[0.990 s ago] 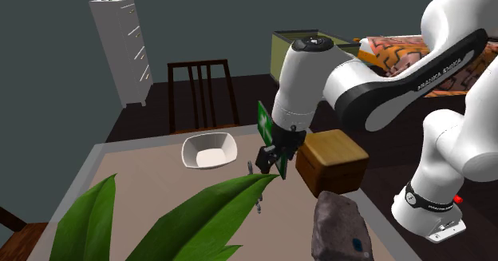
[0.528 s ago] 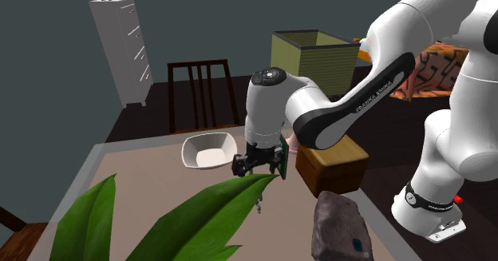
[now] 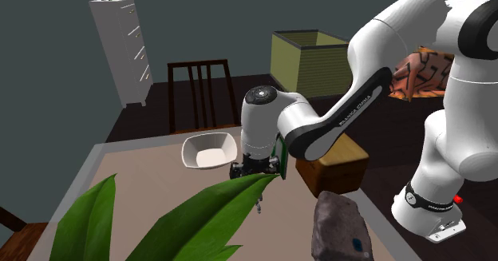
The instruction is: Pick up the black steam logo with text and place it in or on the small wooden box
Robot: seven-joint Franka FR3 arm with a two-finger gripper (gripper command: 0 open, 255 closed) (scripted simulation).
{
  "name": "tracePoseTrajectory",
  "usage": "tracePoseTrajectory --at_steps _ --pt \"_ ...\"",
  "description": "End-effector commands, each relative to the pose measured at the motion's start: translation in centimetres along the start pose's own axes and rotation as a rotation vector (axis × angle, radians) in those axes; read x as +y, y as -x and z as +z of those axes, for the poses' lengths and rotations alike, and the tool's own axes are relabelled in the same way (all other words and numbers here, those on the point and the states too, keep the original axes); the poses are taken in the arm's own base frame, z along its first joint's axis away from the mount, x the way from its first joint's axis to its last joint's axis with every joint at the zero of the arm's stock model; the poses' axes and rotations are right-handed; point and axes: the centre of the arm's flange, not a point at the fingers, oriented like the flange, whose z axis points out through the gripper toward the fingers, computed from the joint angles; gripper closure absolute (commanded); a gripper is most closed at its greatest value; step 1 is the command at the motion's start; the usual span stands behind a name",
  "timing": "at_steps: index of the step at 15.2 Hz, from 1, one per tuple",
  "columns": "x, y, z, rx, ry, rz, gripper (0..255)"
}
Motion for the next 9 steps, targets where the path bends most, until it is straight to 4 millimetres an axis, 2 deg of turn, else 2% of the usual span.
tracePoseTrajectory --at_steps 1,8,9 --pt "-0.06 0.07 0.93 0.000 0.000 0.000 0" --pt "-0.06 0.07 0.92 0.000 0.000 0.000 0" --pt "-0.06 0.07 0.92 0.000 0.000 0.000 255"
